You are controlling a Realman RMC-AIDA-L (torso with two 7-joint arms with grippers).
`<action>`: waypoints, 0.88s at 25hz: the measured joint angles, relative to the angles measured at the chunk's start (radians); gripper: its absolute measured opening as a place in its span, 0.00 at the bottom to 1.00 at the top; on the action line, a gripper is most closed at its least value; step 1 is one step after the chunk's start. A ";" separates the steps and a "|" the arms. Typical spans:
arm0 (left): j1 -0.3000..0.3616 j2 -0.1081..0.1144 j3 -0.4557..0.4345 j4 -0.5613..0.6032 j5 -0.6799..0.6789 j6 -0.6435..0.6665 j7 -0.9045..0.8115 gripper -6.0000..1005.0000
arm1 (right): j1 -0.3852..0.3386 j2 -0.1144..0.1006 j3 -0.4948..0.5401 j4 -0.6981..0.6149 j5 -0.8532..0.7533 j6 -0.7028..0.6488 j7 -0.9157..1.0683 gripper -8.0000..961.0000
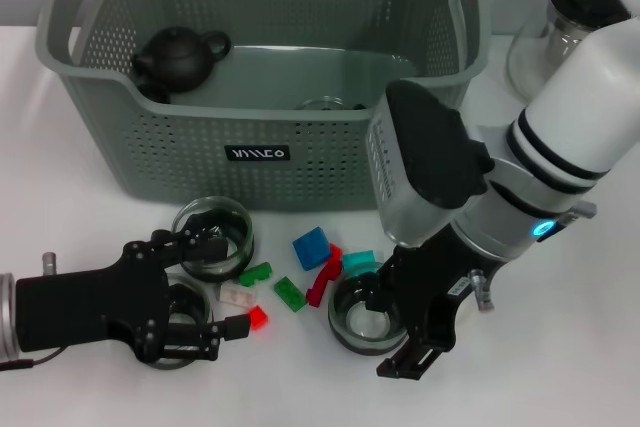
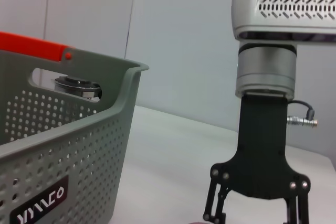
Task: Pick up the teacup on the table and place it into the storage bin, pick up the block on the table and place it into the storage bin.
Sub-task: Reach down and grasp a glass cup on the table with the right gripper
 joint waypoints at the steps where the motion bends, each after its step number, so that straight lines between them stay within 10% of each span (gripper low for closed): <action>1: 0.000 -0.001 0.000 0.000 0.000 0.000 0.000 0.94 | 0.000 0.001 -0.011 0.002 0.000 0.013 0.000 0.81; 22: 0.000 -0.002 -0.003 -0.010 0.000 -0.011 0.000 0.94 | 0.007 0.003 -0.161 0.042 -0.005 0.162 0.078 0.70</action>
